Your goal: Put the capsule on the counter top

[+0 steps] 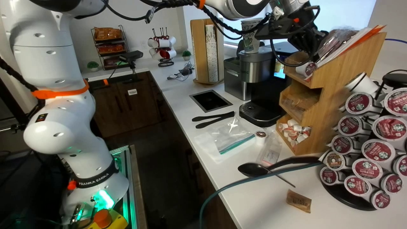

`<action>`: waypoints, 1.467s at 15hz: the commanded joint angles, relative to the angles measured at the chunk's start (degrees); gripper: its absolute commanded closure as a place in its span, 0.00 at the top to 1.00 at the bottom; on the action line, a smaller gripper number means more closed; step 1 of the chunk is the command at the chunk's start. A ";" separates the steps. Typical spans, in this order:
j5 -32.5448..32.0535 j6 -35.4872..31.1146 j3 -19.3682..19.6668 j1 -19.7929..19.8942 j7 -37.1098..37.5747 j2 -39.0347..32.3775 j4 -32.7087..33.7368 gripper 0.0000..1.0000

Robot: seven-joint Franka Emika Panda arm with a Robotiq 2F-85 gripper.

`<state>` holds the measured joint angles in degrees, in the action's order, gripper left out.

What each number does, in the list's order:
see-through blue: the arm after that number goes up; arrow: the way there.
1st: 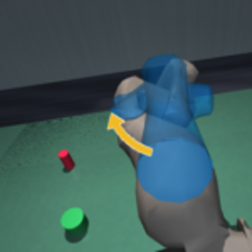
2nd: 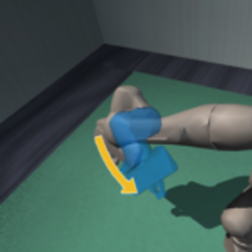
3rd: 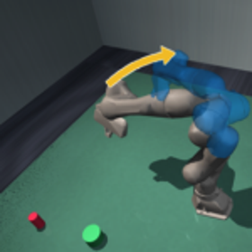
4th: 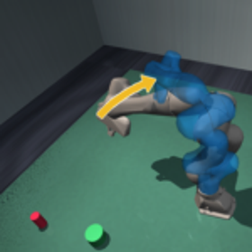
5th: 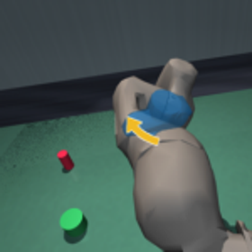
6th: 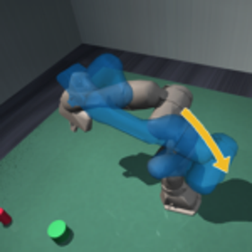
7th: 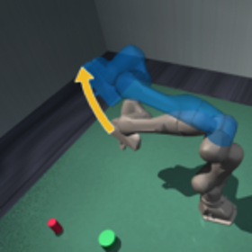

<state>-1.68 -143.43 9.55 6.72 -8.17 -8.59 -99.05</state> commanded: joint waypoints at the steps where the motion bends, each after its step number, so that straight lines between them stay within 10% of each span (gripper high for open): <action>1: -1.57 2.10 -0.52 0.54 1.78 -0.42 0.82 0.33; 5: -2.25 2.43 -0.37 0.60 2.79 -0.39 0.73 0.60; 10: -5.38 5.11 -0.07 0.21 6.92 -0.06 1.07 0.26; 14: -6.89 6.60 -0.18 0.13 8.90 0.14 1.64 0.30; 16: -6.84 7.59 -0.29 0.20 9.12 -0.01 1.93 0.07; 22: -5.95 8.91 -0.59 0.33 9.30 0.05 2.72 0.00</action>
<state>-7.46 -136.90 9.33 6.88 -0.14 -8.55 -97.13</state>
